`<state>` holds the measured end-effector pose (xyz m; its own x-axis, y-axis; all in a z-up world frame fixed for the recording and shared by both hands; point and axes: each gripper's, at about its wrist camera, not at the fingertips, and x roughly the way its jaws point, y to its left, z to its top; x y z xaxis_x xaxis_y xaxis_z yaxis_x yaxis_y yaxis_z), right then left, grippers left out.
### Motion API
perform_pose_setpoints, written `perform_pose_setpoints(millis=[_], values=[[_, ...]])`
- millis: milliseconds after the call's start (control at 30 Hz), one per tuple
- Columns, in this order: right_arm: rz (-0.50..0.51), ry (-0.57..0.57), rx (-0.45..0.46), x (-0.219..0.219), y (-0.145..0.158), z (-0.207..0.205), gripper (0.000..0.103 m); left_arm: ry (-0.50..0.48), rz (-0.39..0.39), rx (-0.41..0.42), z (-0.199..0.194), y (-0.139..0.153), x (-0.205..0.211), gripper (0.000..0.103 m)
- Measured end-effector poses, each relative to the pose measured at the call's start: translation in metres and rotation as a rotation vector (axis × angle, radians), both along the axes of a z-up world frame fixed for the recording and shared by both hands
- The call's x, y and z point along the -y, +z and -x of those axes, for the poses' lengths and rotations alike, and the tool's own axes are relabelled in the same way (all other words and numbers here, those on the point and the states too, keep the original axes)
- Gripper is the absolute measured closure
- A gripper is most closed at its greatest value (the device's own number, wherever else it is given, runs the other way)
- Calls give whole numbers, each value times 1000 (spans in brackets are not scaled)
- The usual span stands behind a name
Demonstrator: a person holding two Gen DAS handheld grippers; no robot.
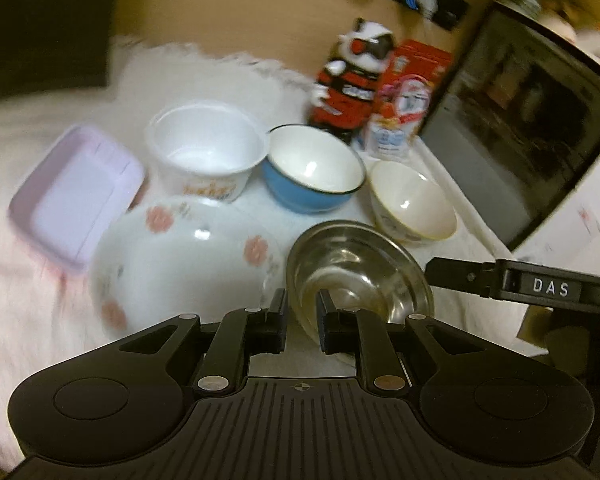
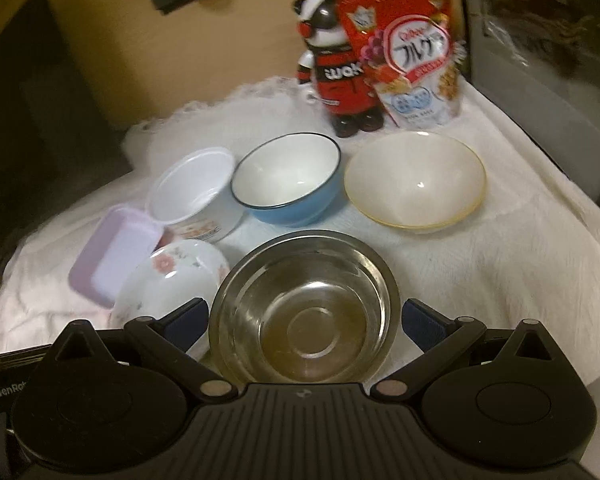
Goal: Organize plates and bowls
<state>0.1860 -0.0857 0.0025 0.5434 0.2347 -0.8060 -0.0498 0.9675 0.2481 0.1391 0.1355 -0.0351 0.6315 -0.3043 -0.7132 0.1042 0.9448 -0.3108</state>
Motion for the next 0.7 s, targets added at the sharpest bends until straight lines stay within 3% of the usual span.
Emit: perform_pose_setpoints(millis=[67, 133, 233, 333, 367, 467, 567, 700], values=[[-6, -28, -1, -3, -2, -1, 0, -47, -17, 16, -14, -4, 1, 86], [-9, -46, -6, -3, -8, -3, 0, -39, -19, -21, -32, -11, 4, 86], [-19, -52, -52, 3, -23, -15, 0, -18, 27, -58, -49, -22, 6, 86], [-27, -29, -80, 15, -41, -32, 0, -5, -24, -39, -61, -30, 15, 86], [-33, -9, -86, 18, -47, -38, 0, 29, -40, -48, -64, -33, 17, 86], [-48, 74, -137, 25, -65, -57, 0, 115, 31, -81, -67, -38, 13, 86], [-64, 180, -168, 26, -82, -71, 0, 206, 30, -105, -67, -42, 9, 86], [-107, 207, -218, 35, -101, -82, 0, 314, 33, -103, -48, -41, 1, 86]])
